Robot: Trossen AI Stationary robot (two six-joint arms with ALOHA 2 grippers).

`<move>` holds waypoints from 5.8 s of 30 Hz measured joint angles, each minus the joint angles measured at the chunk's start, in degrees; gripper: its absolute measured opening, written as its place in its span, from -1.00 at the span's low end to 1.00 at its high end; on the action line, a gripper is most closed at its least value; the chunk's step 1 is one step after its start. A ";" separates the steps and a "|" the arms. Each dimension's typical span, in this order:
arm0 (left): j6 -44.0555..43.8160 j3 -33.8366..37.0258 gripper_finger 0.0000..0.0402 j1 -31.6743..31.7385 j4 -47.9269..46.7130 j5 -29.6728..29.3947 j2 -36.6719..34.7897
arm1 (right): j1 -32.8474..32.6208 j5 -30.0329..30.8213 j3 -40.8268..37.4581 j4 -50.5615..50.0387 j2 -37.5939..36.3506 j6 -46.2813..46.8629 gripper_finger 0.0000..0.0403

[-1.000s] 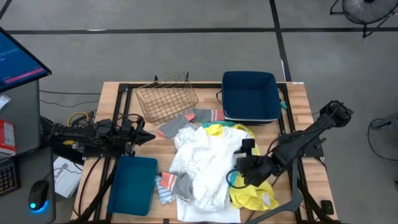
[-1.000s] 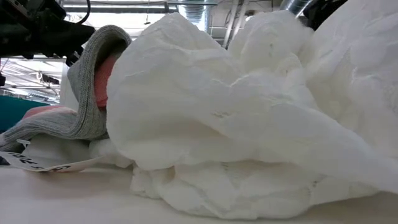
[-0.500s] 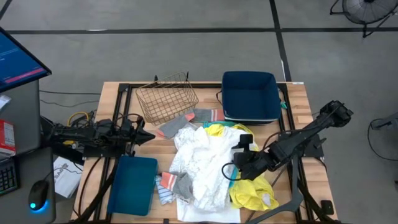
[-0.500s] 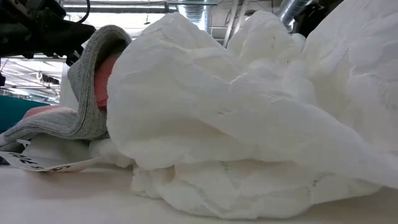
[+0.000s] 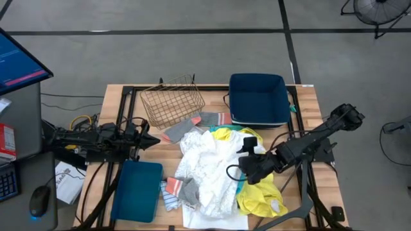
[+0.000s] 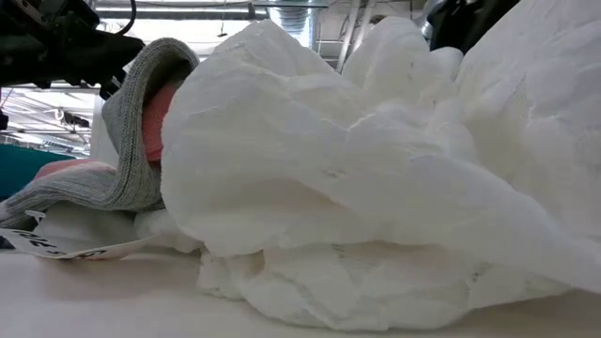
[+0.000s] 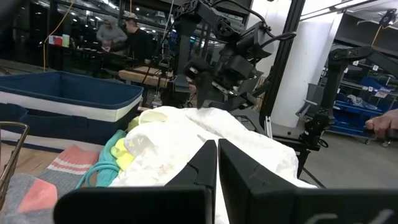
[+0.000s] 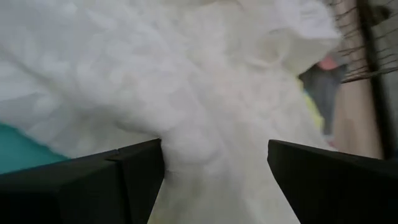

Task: Pick & Place Cloths
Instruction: Put the white shirt into the dark blue bin

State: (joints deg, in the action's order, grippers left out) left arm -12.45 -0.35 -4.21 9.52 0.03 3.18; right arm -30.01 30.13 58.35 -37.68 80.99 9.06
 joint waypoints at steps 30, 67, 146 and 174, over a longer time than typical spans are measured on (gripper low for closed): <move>0.00 0.00 -0.99 0.00 0.00 0.00 0.00 | 2.63 -4.99 -0.02 0.66 0.00 2.86 0.34; 0.00 0.00 -0.99 -0.02 0.00 0.00 -0.01 | 2.67 -12.32 -0.07 -5.08 0.00 13.73 -0.52; 0.00 0.00 -0.99 0.00 1.14 0.00 -0.02 | 56.75 0.93 76.34 -22.92 10.69 -23.76 -1.00; 0.00 -0.01 -0.99 0.00 1.77 0.00 -0.02 | 75.02 -6.37 76.35 -38.53 4.65 -14.04 -1.00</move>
State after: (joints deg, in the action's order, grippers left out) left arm -12.45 -0.36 -4.21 11.29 0.03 3.16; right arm 45.01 23.76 134.69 -76.20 85.64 -4.98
